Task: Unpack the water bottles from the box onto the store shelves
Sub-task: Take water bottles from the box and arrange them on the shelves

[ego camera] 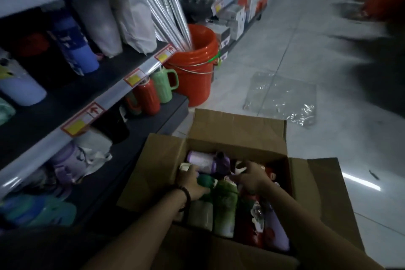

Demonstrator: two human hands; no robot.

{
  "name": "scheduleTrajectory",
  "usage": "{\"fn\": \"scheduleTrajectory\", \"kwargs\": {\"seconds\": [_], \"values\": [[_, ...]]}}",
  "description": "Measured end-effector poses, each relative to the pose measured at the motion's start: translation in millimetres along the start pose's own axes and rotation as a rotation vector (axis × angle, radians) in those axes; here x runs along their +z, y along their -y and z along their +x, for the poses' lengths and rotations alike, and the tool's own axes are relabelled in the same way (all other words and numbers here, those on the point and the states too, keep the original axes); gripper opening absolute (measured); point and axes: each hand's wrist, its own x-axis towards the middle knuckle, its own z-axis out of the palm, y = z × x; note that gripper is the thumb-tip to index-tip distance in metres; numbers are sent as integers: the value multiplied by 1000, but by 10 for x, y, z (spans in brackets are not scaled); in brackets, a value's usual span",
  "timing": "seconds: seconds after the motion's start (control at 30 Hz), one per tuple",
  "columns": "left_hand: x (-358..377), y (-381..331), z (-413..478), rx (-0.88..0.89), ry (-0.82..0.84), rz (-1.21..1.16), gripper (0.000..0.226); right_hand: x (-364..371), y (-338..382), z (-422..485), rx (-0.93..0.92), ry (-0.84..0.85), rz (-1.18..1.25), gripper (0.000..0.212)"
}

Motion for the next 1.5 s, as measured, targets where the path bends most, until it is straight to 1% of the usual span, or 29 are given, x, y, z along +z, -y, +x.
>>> {"fn": "scheduleTrajectory", "kwargs": {"seconds": [0.07,0.1,0.17,0.2,0.23,0.27,0.33,0.37,0.43,0.5,0.53,0.57,0.67,0.77,0.83,0.93,1.0,1.07,1.13,1.2,1.27,1.4,1.5], "values": [[110,53,72,-56,4,-20,77,84,-223,165,65,19,2,35],[182,85,125,-83,-5,-18,78,121,-317,237,90,41,-18,39],[307,128,191,-124,-26,46,92,223,-484,390,82,77,-31,56],[371,156,226,-147,-26,98,101,241,-437,385,77,79,-72,65],[425,181,248,-159,-25,151,109,250,-337,353,53,84,-119,69],[461,186,245,-170,-21,190,113,275,-283,351,25,112,-191,69],[512,212,261,-167,-45,226,108,344,-209,376,-15,171,-327,61],[527,221,273,-165,-63,237,104,381,-193,375,-3,199,-370,62],[562,219,332,-185,-75,218,108,447,-205,397,15,260,-444,77],[595,178,364,-217,-48,210,120,529,-307,479,25,297,-475,91],[613,156,364,-232,-32,222,122,564,-359,521,40,309,-487,95],[633,141,367,-242,-24,242,119,594,-419,573,57,311,-489,98],[635,136,402,-280,-46,251,105,655,-528,700,28,300,-464,92],[593,125,452,-301,-29,233,107,633,-539,691,15,277,-464,79],[627,99,440,-310,-37,218,107,578,-407,569,22,280,-507,76],[789,79,349,-357,-129,153,103,605,-362,510,24,271,-530,70],[876,127,316,-408,-199,36,108,624,-366,504,29,285,-485,67],[918,204,322,-433,-213,-15,113,628,-400,531,55,328,-405,63],[921,264,343,-426,-193,-11,110,578,-363,508,63,363,-383,65],[877,250,325,-407,-169,-32,111,531,-330,486,39,352,-410,74],[844,248,301,-376,-186,-50,111,519,-348,507,7,353,-396,79],[820,302,253,-302,-225,-164,107,459,-339,531,-67,321,-298,78],[674,232,132,-260,-161,-211,103,393,-306,530,-111,321,-296,66]]}}
